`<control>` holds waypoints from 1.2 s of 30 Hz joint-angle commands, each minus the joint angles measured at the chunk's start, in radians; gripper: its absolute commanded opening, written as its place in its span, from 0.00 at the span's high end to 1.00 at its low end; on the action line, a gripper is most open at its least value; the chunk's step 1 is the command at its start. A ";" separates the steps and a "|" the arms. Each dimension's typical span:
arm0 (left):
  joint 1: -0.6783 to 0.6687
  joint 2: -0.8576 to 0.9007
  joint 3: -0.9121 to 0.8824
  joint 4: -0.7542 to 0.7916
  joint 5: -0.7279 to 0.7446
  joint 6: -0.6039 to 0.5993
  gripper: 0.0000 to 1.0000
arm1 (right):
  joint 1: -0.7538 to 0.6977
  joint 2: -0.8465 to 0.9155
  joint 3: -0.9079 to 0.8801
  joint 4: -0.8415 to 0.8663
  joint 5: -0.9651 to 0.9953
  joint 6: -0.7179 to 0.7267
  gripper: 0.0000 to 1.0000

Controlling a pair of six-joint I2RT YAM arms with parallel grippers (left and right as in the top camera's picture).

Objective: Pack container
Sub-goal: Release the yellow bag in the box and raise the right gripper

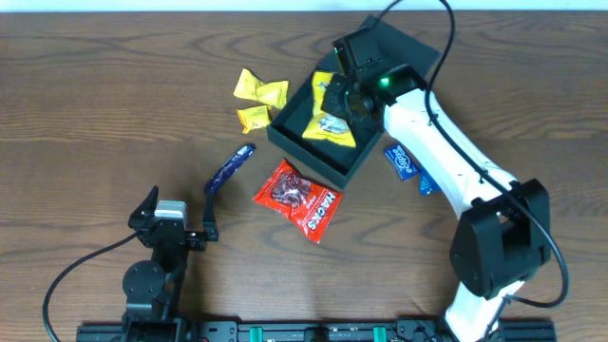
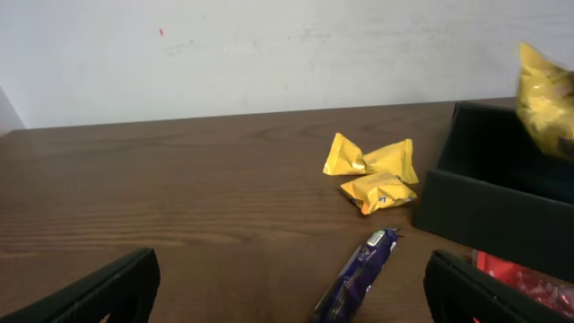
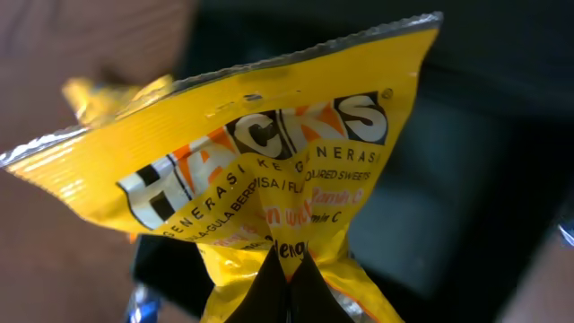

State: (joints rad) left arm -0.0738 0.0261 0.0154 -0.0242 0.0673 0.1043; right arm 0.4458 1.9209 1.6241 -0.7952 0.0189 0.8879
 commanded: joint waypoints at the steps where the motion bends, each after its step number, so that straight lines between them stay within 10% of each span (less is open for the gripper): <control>1: -0.002 -0.002 -0.011 -0.047 0.001 -0.004 0.05 | 0.006 -0.025 0.015 -0.016 0.116 0.245 0.99; 14: -0.002 -0.002 -0.011 -0.047 0.001 -0.004 0.05 | 0.014 -0.025 -0.101 -0.026 0.120 0.546 0.98; 27: -0.002 -0.002 -0.011 -0.047 0.001 -0.004 0.05 | 0.003 -0.024 -0.231 -0.021 0.156 0.459 0.99; 33: -0.002 -0.002 -0.011 -0.047 0.001 -0.003 0.05 | -0.002 -0.024 -0.246 -0.020 0.205 0.457 0.89; 36: -0.002 -0.002 -0.011 -0.047 0.001 -0.003 0.05 | -0.002 -0.020 -0.247 -0.015 0.221 0.457 0.67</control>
State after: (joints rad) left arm -0.0738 0.0261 0.0154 -0.0242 0.0677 0.1043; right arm 0.4500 1.9209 1.3853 -0.8116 0.1806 1.3506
